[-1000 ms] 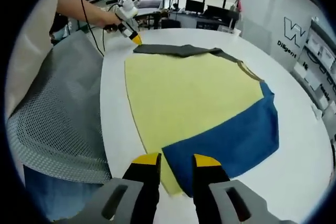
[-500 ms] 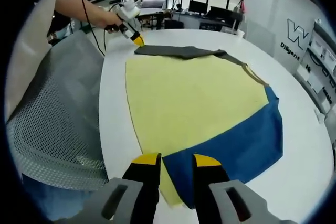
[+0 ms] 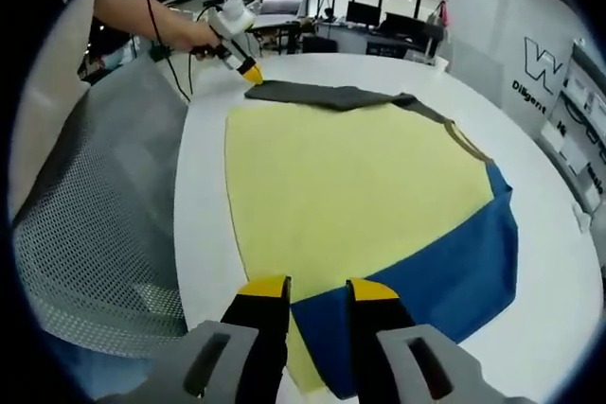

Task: Fold the garment on the visible template until the final outline fits inside the template.

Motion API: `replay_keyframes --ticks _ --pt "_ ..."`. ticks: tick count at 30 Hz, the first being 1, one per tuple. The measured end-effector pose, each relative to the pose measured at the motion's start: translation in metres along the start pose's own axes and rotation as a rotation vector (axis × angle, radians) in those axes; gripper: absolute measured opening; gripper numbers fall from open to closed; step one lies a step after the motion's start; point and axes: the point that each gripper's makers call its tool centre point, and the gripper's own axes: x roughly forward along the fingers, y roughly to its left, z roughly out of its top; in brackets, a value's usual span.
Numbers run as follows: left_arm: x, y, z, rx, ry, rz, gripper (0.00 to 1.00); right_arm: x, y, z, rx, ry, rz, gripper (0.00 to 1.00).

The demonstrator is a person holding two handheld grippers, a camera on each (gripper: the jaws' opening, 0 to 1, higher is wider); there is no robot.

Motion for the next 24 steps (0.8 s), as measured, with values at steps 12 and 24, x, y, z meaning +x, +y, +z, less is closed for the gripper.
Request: replay_keyframes --ticks 12,24 --pt "-0.013 0.036 0.010 -0.042 -0.022 0.053 0.04 0.019 0.003 0.009 -0.004 0.002 0.044 0.31" --pt "-0.009 0.092 0.036 0.004 -0.024 0.102 0.03 0.021 0.005 0.006 0.005 0.021 0.061 0.36"
